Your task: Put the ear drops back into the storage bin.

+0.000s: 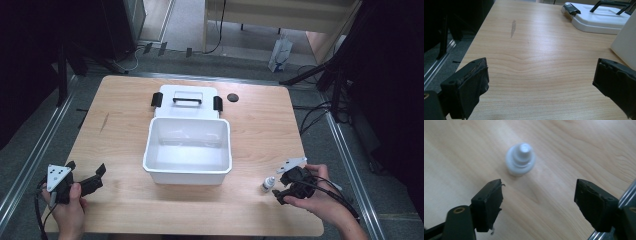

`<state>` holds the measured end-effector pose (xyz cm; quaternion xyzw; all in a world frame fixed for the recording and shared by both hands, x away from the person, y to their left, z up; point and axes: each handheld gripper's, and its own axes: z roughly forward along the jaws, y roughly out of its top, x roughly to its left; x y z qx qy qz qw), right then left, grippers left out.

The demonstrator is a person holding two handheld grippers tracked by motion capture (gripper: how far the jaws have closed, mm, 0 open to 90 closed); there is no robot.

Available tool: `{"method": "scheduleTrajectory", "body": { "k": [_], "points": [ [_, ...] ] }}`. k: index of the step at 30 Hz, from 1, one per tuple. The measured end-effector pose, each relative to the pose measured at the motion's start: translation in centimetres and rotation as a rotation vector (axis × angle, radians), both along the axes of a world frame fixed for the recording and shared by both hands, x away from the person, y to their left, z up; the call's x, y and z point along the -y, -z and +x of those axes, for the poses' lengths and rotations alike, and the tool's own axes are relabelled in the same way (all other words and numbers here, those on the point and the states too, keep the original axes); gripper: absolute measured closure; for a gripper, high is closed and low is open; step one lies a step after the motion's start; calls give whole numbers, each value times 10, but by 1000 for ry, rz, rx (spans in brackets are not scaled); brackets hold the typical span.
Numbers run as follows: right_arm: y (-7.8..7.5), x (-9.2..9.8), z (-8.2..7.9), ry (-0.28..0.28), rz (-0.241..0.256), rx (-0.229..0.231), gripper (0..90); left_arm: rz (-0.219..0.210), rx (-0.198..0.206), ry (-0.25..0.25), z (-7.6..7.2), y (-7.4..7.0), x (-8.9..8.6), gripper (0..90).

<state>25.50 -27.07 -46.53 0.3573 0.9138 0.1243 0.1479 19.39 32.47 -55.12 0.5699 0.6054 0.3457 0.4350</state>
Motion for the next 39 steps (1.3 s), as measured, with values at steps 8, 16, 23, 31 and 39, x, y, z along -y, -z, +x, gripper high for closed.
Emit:
{"method": "scheduleTrajectory", "body": {
  "k": [8,16,23,31,39],
  "points": [
    [-5,-11,13,-102,-36,-147,379,-8,-3,-1,0,0,0,8],
    [-16,-22,27,-125,-24,-228,452,-7,-9,0,1,0,-1,8],
    [-14,-34,33,-100,-89,-230,512,-12,-13,-2,2,0,-1,9],
    [-12,-39,39,-86,-92,-269,620,-18,-14,-6,2,0,-1,8],
    [-12,-38,43,-78,-92,-285,716,-18,-17,-5,2,0,-1,9]
  ]
}}
